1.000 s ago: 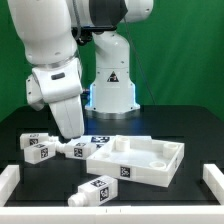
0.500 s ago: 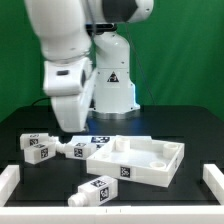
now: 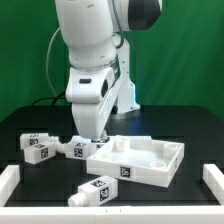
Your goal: Assemble one leg
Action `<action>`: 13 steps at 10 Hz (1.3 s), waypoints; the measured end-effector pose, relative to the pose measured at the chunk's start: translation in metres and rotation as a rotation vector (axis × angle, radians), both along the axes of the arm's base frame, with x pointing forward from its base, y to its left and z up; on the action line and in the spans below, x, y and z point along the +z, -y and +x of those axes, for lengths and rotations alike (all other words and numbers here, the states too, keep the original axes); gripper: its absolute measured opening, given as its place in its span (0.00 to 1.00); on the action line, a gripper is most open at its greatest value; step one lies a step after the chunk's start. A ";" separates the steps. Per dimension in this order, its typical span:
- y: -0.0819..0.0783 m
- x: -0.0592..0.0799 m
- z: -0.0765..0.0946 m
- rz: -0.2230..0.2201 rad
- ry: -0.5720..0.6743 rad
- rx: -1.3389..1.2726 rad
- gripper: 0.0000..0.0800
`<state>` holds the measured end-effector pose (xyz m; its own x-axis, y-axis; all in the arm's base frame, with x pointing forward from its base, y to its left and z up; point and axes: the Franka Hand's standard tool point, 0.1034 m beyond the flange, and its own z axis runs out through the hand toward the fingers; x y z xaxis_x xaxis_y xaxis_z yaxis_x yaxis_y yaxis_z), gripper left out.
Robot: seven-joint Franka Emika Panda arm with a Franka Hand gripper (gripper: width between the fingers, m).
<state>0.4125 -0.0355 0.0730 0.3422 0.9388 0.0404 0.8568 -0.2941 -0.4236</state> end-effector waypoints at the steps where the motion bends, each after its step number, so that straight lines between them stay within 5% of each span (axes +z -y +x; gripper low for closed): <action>1: -0.001 0.000 0.000 0.000 0.001 0.000 0.81; 3: -0.026 0.002 -0.006 -0.061 0.046 -0.110 0.81; 6: -0.067 -0.014 -0.007 -0.100 0.161 -0.128 0.81; 11: -0.070 -0.021 -0.008 -0.097 0.181 -0.134 0.81; 12: -0.073 -0.027 -0.010 -0.095 0.283 -0.152 0.81; 13: -0.074 -0.035 -0.022 -0.094 0.276 -0.150 0.81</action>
Offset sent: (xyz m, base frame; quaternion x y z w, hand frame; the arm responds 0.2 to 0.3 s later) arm -0.0105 0.0630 -0.0012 -0.1392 0.0314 0.0785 0.9866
